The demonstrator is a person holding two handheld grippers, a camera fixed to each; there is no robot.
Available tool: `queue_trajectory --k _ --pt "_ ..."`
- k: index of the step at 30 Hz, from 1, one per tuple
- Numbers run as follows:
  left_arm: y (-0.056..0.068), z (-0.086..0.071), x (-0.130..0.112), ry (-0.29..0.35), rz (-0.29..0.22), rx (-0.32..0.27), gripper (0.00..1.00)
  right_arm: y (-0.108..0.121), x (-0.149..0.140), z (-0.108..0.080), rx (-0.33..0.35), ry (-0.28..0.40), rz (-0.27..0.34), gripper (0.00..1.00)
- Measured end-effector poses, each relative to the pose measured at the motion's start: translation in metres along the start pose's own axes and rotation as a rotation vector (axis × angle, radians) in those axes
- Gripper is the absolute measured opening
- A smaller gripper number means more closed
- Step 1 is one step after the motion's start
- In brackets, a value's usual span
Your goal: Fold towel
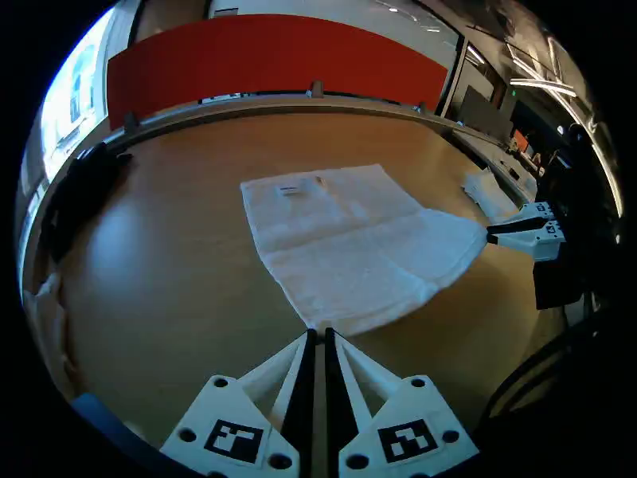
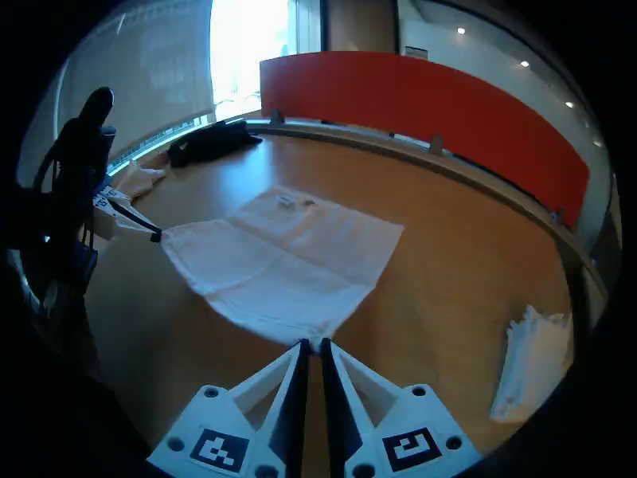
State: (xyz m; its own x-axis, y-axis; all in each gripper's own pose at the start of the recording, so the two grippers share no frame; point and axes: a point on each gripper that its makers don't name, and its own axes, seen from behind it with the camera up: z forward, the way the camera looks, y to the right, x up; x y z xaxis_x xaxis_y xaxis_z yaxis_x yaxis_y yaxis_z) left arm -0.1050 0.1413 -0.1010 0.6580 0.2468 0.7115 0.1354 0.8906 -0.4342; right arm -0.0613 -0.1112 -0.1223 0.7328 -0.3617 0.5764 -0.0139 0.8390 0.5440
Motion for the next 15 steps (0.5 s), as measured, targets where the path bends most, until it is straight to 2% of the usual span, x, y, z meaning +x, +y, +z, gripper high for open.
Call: queue_trajectory --k 8,15 --pt "0.011 -0.023 0.008 0.014 -0.057 -0.024 0.08 -0.005 0.015 -0.021 0.009 0.022 -0.002 0.11" --pt "0.021 -0.039 0.009 0.017 -0.087 -0.047 0.08 -0.010 0.024 -0.038 0.018 0.035 0.005 0.11"
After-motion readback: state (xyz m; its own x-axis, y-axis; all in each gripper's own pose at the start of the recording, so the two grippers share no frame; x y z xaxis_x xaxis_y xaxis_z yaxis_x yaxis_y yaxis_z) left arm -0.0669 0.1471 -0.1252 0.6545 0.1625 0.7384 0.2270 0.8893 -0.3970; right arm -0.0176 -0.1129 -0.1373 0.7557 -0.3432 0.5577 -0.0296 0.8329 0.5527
